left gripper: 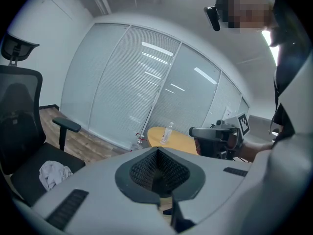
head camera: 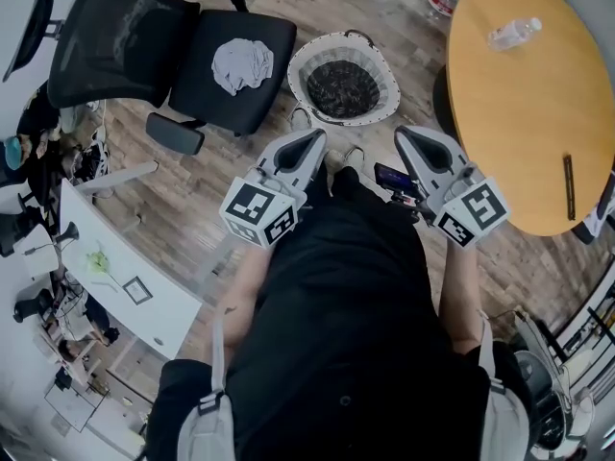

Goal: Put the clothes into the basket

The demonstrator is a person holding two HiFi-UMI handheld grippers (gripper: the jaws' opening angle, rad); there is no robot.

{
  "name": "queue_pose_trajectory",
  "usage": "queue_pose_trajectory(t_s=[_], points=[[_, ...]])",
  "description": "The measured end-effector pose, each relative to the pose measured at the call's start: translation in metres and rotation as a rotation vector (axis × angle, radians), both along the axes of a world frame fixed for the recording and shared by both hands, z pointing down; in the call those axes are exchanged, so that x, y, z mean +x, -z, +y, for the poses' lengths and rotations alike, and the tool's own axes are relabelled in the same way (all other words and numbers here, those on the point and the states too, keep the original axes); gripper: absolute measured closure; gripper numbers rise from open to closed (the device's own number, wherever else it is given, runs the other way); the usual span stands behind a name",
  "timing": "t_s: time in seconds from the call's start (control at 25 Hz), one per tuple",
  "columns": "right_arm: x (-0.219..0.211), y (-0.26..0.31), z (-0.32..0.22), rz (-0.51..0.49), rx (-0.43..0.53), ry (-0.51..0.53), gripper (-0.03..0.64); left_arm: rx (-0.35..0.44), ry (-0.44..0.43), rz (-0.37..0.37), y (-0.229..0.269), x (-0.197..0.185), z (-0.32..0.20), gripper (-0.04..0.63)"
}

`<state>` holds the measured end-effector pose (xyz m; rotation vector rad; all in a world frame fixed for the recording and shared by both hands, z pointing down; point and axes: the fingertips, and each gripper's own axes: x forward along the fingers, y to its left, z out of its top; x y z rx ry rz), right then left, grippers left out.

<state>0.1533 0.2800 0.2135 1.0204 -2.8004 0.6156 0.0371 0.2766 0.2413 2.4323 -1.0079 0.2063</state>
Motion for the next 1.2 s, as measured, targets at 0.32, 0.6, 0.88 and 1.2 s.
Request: queue_pose_trajectory(t_s=[0.32,0.6,0.88,1.2], points=[[-0.026,0.004,-0.034,0.014,-0.019,-0.02,0.6,-0.015,-0.006,0.004,-0.003,-0.031,-0.044,0.584],[-0.06,0.004,-0.076,0.018,-0.032,-0.013,0.6,-0.021,-0.018,0.007,-0.006,-0.056,-0.09,0.584],[-0.096,0.008,-0.119,0.016,-0.039,-0.017,0.6,-0.027,-0.042,-0.029,-0.014,-0.086,-0.134,0.584],[-0.129,0.002,-0.144,0.055,-0.066,-0.025,0.6,-0.067,-0.073,-0.036,-0.039,-0.117,-0.171,0.583]])
